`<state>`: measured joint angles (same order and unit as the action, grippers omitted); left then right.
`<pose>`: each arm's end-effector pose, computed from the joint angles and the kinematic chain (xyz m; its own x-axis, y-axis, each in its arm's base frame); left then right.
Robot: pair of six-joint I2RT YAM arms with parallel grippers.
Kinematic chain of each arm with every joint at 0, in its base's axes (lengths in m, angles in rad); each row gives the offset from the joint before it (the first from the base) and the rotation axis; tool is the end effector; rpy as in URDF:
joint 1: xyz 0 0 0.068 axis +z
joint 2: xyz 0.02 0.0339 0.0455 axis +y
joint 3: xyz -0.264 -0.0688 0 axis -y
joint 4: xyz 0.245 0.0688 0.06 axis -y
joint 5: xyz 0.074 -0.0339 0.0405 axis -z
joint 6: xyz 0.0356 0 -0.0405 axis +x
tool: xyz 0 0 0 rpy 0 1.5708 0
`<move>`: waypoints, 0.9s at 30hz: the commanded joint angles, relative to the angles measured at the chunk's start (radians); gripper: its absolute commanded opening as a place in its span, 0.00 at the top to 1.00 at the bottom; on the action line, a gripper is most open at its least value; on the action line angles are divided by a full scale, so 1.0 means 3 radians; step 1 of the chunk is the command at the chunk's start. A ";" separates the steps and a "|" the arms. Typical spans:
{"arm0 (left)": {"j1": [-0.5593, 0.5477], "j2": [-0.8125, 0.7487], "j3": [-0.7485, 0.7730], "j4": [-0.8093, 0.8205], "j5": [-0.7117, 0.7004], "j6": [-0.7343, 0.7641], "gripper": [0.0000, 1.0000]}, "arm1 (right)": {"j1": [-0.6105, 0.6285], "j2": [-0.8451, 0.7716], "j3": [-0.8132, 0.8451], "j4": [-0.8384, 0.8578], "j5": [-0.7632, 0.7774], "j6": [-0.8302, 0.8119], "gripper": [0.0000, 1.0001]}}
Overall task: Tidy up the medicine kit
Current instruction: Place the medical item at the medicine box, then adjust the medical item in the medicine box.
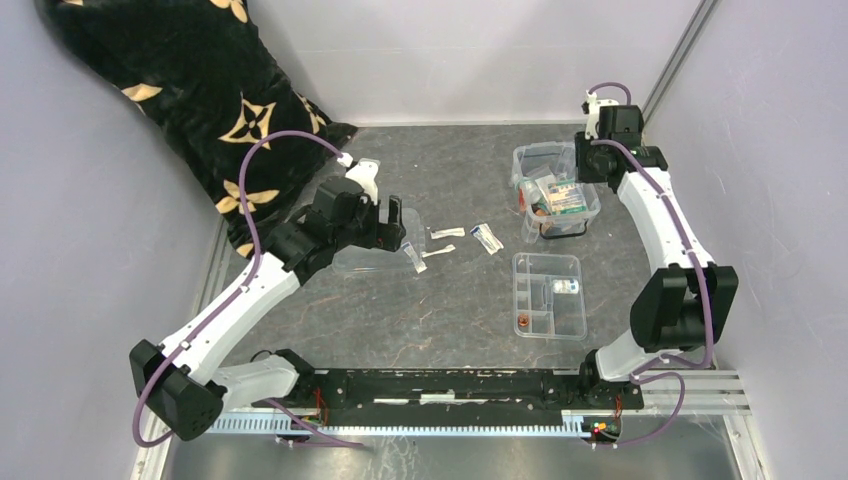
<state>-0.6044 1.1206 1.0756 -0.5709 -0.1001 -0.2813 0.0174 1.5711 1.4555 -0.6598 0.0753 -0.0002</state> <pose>0.2011 -0.1345 0.3369 -0.5950 0.0752 -0.8002 0.3468 0.9222 -0.1711 0.3486 0.0034 0.3322 -0.6999 -0.0124 -0.7141 0.0362 0.9979 -0.0528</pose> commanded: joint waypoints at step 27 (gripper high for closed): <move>-0.0013 -0.0048 -0.0118 0.0056 -0.0003 -0.0095 0.00 | 0.0002 0.0879 -0.0226 0.0397 0.0001 0.0137 0.74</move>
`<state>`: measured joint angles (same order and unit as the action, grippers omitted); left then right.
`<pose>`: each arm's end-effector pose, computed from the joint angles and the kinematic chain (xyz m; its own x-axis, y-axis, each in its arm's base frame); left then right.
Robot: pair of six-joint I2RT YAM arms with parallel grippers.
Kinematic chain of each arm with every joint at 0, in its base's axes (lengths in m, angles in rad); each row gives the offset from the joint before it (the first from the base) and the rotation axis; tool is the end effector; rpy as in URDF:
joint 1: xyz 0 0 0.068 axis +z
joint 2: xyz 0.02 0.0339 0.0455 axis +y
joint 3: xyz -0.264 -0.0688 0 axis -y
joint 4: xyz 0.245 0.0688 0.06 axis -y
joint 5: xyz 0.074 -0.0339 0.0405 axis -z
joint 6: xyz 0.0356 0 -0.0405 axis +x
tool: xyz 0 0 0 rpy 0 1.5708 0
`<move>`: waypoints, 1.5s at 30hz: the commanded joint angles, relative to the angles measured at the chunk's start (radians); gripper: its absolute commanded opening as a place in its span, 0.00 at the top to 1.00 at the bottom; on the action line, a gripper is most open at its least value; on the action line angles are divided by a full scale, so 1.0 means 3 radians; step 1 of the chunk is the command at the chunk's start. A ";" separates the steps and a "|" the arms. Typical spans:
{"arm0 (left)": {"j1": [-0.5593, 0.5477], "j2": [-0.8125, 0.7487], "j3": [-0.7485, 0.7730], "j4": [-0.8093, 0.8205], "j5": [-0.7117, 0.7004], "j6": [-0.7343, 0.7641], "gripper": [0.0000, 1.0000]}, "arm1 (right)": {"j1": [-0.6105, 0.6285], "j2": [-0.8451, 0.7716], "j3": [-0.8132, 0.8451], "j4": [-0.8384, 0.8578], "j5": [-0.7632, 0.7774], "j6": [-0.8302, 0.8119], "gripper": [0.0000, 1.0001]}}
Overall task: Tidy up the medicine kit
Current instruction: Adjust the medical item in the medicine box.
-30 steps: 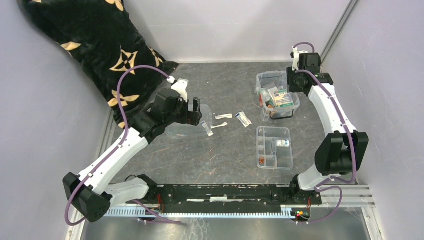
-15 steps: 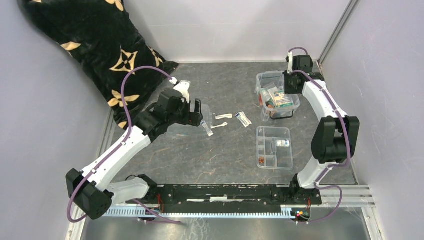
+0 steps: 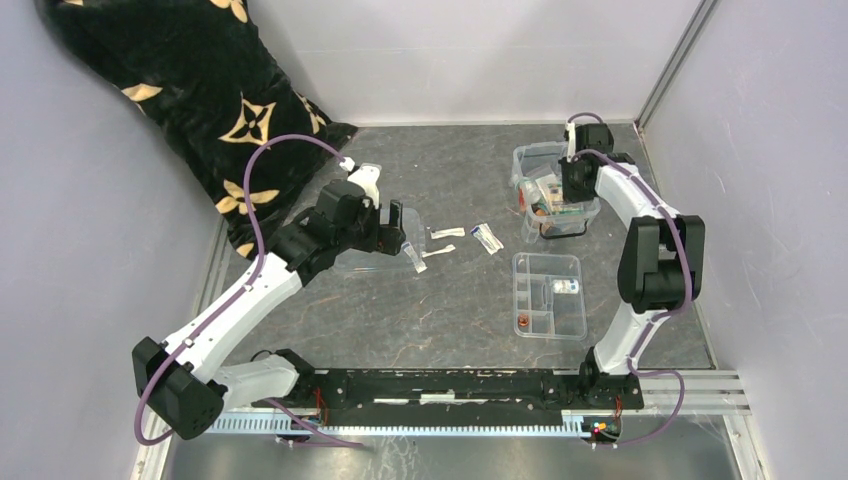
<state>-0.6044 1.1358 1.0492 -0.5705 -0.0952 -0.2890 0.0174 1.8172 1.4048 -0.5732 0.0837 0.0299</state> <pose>0.2032 -0.1363 0.3247 -0.6253 0.0871 -0.7755 0.3396 0.9251 -0.1700 0.3934 0.0039 0.2350 -0.8322 0.0153 -0.5542 0.0537 0.9971 -0.0531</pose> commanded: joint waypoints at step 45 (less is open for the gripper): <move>-0.0010 -0.0219 -0.0092 -0.0021 -0.0266 -0.0164 0.00 | 0.0055 0.0106 0.0173 0.0397 -0.0707 0.0172 0.74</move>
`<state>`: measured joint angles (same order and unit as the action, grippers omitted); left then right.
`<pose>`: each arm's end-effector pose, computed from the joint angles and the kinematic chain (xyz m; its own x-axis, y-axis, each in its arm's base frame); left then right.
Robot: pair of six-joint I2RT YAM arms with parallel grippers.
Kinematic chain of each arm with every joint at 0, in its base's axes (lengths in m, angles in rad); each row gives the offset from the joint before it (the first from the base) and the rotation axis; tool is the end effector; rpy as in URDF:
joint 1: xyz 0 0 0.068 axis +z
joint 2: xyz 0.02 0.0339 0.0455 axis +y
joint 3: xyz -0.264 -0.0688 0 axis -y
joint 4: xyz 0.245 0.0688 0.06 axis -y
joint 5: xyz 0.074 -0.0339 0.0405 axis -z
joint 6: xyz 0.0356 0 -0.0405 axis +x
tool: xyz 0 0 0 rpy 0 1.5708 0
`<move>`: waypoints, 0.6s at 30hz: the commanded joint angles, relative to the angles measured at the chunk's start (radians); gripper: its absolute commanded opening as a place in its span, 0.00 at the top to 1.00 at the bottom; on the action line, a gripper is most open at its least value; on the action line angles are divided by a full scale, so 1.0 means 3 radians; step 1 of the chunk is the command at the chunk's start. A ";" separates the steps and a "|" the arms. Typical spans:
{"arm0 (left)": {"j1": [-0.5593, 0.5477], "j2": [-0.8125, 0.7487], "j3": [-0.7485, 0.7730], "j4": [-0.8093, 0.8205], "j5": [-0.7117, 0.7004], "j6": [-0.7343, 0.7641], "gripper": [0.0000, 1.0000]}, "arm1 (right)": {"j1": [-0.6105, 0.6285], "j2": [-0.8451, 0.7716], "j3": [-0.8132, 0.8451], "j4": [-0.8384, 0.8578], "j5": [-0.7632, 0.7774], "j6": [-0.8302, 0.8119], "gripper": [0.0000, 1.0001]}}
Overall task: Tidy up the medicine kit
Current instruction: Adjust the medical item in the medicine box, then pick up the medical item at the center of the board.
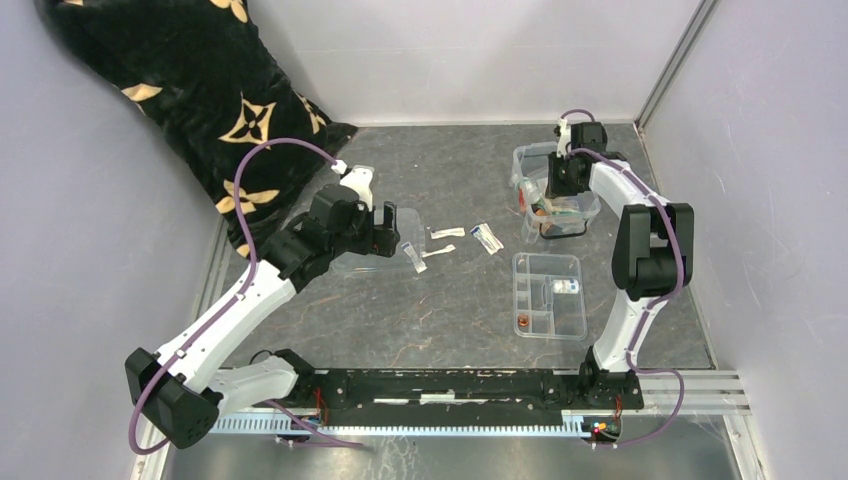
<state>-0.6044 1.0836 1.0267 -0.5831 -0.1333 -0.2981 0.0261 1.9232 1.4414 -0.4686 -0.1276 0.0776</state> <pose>0.1937 -0.1280 0.3275 -0.6094 0.0671 -0.7900 0.3102 0.9372 -0.1597 0.4193 0.0155 0.2120 -0.8187 0.0555 -0.5716 -0.0365 0.9883 0.1483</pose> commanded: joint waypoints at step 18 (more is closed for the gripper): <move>0.0109 0.0304 -0.0046 0.0086 -0.0672 -0.0787 0.00 | 0.0724 -0.1770 -0.0431 -0.0051 -0.0369 0.0035 0.62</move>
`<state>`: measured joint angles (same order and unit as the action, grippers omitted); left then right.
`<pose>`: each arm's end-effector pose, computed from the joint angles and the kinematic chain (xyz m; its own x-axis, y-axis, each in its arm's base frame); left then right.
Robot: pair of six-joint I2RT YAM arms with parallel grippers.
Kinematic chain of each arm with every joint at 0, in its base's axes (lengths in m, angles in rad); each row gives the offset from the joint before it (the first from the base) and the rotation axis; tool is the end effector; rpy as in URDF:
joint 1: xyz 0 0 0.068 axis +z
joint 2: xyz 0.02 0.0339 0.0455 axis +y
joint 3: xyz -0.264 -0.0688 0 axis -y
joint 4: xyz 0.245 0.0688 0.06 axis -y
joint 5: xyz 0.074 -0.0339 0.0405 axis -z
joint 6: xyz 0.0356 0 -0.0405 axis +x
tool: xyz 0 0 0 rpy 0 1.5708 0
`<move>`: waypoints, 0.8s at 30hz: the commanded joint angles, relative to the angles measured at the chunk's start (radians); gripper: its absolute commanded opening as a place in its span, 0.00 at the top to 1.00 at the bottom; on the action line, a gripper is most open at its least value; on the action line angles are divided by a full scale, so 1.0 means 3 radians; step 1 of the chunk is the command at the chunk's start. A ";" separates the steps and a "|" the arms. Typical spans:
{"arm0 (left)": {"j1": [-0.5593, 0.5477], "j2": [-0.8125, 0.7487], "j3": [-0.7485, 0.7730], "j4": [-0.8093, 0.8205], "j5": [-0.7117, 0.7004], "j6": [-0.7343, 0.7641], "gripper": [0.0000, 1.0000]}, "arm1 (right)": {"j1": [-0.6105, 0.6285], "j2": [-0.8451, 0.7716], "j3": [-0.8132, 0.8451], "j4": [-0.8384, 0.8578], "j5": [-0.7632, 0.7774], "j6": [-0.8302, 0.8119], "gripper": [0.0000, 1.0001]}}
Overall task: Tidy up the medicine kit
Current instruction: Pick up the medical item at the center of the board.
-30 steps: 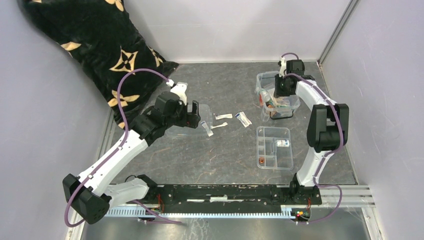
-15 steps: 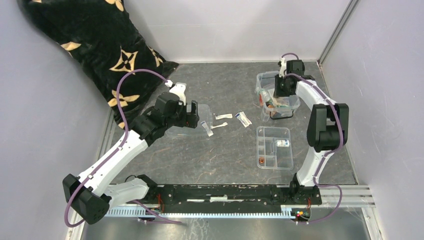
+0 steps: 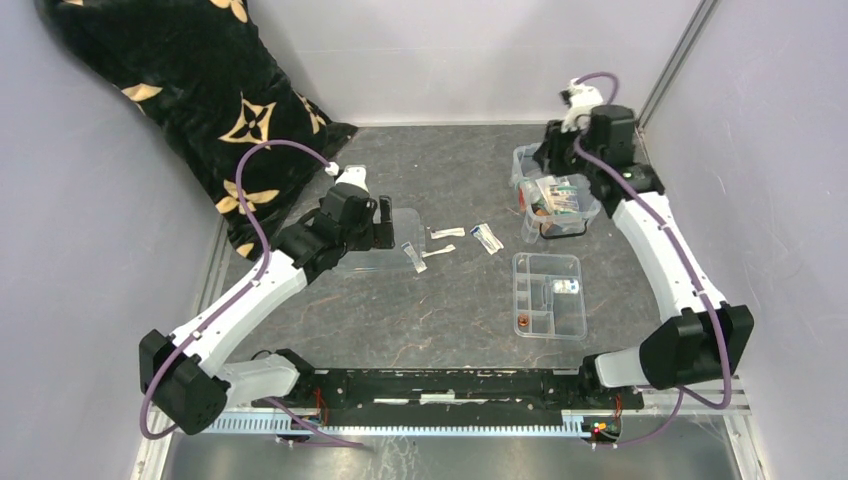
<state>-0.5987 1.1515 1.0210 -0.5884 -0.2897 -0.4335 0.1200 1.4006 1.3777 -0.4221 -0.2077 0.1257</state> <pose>0.2078 -0.1295 0.3110 -0.6460 -0.0466 -0.7619 0.1005 0.9843 -0.1454 0.3167 0.0456 0.3812 -0.4618 0.0679 -0.8844 -0.2460 0.9482 0.2012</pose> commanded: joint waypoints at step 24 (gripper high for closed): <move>0.0853 -0.0029 -0.0191 0.0014 0.0114 0.0365 0.00 | 0.1464 0.0619 -0.0940 0.0095 0.0602 -0.0274 0.62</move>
<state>-0.3443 1.1706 1.0023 -0.6247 -0.2527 -0.3874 0.5533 1.5555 1.0821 -0.4614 -0.0624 0.0311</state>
